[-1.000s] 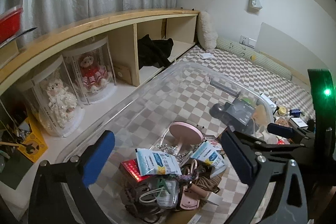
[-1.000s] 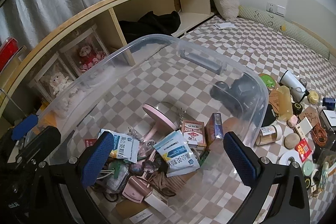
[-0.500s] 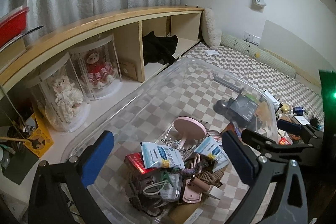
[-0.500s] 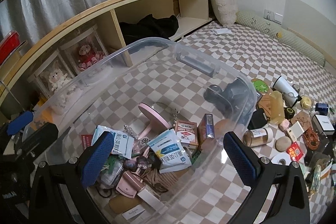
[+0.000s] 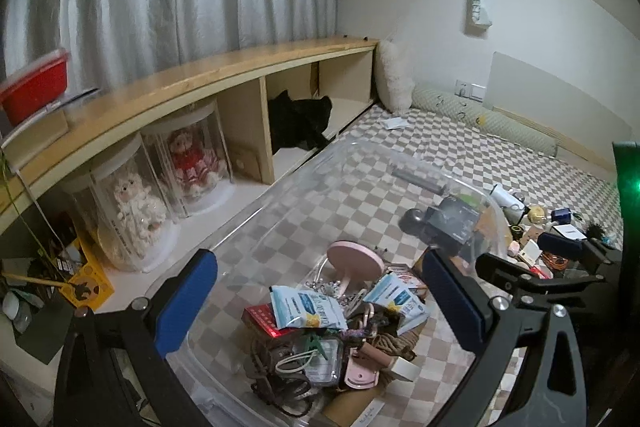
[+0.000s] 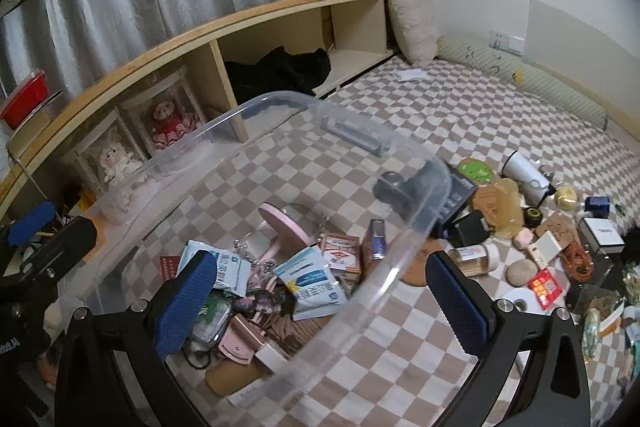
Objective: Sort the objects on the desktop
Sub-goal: 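Withdraw both grippers from the bin back toward the item pile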
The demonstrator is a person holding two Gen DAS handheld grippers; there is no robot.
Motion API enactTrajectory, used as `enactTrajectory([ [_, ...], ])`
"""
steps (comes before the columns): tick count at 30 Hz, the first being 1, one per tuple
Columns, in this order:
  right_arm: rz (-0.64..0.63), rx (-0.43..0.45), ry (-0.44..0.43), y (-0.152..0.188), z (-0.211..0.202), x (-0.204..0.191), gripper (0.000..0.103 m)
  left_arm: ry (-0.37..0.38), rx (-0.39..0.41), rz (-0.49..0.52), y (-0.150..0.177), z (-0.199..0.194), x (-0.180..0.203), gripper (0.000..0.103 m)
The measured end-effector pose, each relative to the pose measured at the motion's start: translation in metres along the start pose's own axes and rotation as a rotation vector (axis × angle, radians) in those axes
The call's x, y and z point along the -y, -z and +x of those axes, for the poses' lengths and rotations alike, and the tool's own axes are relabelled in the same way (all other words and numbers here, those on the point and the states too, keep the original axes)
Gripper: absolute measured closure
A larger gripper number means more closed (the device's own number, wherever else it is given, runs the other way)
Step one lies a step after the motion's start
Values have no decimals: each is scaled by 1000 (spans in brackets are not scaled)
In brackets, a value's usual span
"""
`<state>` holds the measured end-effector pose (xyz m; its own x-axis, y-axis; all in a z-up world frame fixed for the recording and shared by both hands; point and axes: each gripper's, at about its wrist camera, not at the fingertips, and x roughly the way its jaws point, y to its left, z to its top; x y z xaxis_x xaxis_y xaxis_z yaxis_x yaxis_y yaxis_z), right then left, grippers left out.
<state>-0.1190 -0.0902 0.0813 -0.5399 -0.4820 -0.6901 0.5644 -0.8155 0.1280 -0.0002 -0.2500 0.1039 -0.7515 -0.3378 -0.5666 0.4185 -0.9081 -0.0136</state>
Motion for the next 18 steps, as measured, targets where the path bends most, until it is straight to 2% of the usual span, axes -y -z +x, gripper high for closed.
enactTrajectory([
  [10, 65, 88, 55, 17, -59, 51, 0, 71, 11, 28, 1, -15, 30, 0],
  [18, 127, 151, 122, 34, -108, 96, 0, 161, 13, 106, 8, -20, 83, 0],
])
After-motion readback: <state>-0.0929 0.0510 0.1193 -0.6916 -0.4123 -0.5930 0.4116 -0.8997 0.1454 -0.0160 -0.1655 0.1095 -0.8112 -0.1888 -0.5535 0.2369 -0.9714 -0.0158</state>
